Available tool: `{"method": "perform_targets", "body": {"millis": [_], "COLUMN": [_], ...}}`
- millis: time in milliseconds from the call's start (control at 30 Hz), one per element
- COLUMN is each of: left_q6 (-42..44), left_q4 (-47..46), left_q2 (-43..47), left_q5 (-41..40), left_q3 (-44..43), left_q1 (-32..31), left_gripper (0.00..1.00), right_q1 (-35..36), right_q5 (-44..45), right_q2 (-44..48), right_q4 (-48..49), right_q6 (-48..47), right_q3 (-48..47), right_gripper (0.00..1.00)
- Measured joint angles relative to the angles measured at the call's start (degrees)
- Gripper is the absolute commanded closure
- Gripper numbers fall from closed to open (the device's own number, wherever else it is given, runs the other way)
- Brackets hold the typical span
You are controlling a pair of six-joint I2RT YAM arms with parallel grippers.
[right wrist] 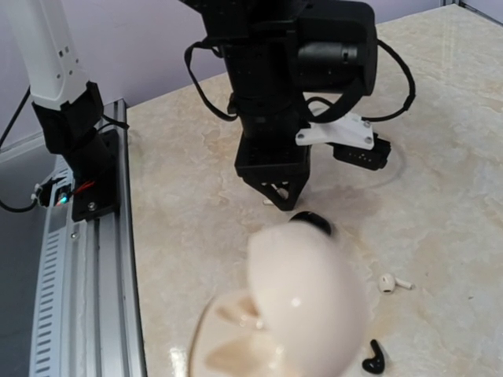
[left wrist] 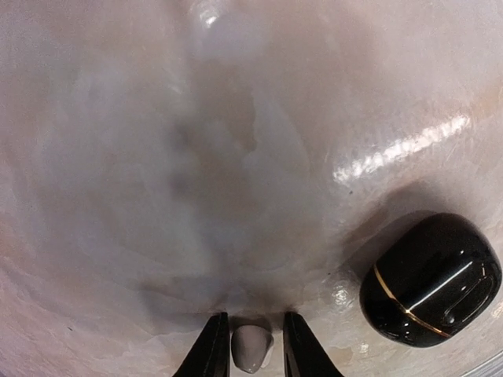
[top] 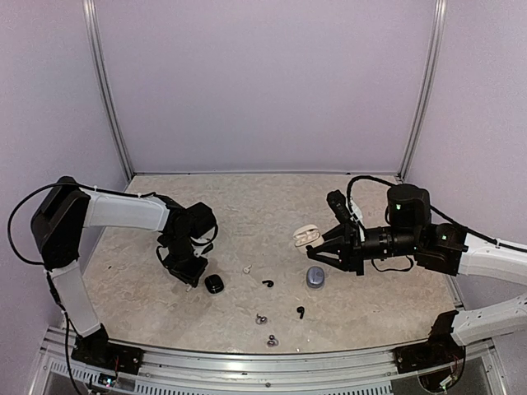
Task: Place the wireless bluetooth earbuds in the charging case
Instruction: Pick up the left earbud from the center of the board.
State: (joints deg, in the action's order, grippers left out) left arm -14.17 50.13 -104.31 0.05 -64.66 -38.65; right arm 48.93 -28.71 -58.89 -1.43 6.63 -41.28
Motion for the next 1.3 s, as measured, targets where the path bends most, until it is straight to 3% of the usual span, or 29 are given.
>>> {"method": "perform_targets", "body": {"millis": [600,1033,1300], "left_q6": [-0.83,-0.81,-0.76], "left_q4": [1.01,-3.21,-3.1], "left_q2": [0.68,2.01,1.9], "left_q5": [0.02,0.61,-0.81], "left_q3": [0.17,2.8,2.69], "left_q1": [-0.7,-0.33,-0.92], "left_gripper": [0.84,0.77,0.85], "right_q1": [0.0,0.0,0.0], "right_q5": [0.0,-0.02,0.0], "right_q2": [0.0,0.0,0.09], "right_q4": [0.0,0.02,0.02], "right_q6": [0.04,0.09,0.09], "right_q3": [0.0,0.0,0.0], "right_gripper": [0.94,0.93,0.93]}}
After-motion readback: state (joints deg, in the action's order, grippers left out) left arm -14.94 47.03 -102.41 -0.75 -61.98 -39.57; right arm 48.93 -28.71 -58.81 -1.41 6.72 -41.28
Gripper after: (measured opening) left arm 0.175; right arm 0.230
